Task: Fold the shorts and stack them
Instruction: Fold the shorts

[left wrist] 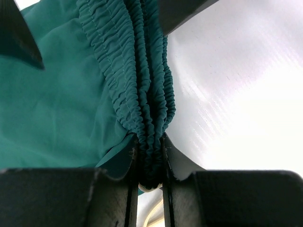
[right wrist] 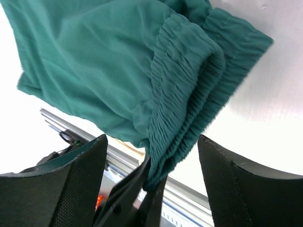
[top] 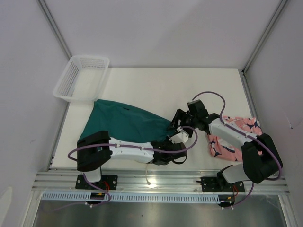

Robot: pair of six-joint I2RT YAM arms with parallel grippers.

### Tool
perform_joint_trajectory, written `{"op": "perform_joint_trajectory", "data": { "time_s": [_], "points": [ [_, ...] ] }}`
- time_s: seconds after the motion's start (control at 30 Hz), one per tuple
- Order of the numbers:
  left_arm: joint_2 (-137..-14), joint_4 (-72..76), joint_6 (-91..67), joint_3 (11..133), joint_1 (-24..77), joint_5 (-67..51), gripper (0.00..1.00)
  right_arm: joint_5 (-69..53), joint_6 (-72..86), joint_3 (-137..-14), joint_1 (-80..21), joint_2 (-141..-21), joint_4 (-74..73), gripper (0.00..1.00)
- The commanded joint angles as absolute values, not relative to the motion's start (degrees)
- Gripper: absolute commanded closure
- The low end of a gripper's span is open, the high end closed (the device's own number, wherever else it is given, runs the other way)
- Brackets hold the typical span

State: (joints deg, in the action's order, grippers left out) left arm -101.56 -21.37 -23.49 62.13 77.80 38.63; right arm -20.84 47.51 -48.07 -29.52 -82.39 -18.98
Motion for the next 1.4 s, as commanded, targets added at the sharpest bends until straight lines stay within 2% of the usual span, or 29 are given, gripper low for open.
{"op": "perform_joint_trajectory", "data": {
  "time_s": [0.0,0.23,0.33,0.43,0.73,1.0,1.13,1.2,1.27,1.33,1.37],
  "points": [
    [-96.8,-15.9,-24.3,59.9,75.9,35.7,1.00,-22.8,47.0,-46.8,-27.8,-78.2,-17.4,0.21],
    [-93.7,-12.7,-25.3,57.3,74.4,32.9,1.00,-25.7,47.7,-41.6,-27.1,-77.0,-13.5,0.18],
    [-93.2,-12.6,-25.4,57.4,74.3,32.3,1.00,-27.5,49.7,-38.6,-27.1,-76.3,-7.8,0.01],
    [-92.8,-12.3,-25.5,57.6,74.3,32.2,1.00,-30.8,54.3,-33.1,-26.4,-75.6,2.0,0.01],
    [-92.8,-12.0,-26.2,57.7,74.3,31.7,1.00,-27.8,59.1,-28.9,-26.5,-76.1,10.9,0.03],
    [-90.9,-10.3,-27.6,56.6,74.3,31.8,1.00,-26.5,62.9,-28.4,-27.4,-79.9,15.3,0.20],
    [-89.9,-9.8,-28.1,56.1,74.3,32.6,1.00,-26.0,63.2,-28.4,-27.6,-80.7,15.0,0.35],
    [-89.5,-9.2,-28.3,55.5,74.3,32.7,1.00,-25.8,63.1,-28.6,-27.7,-80.9,14.9,0.39],
    [-88.9,-8.8,-28.5,55.1,74.3,32.7,1.00,-25.7,63.1,-28.6,-27.6,-81.2,15.0,0.50],
    [-88.9,-8.0,-28.5,55.0,74.3,32.3,1.00,-25.5,62.9,-28.9,-27.5,-81.4,14.9,0.70],
    [-89.1,-8.0,-28.7,55.0,74.3,32.1,1.00,-25.3,62.8,-29.0,-27.5,-81.4,14.8,0.76]
  ]
}}
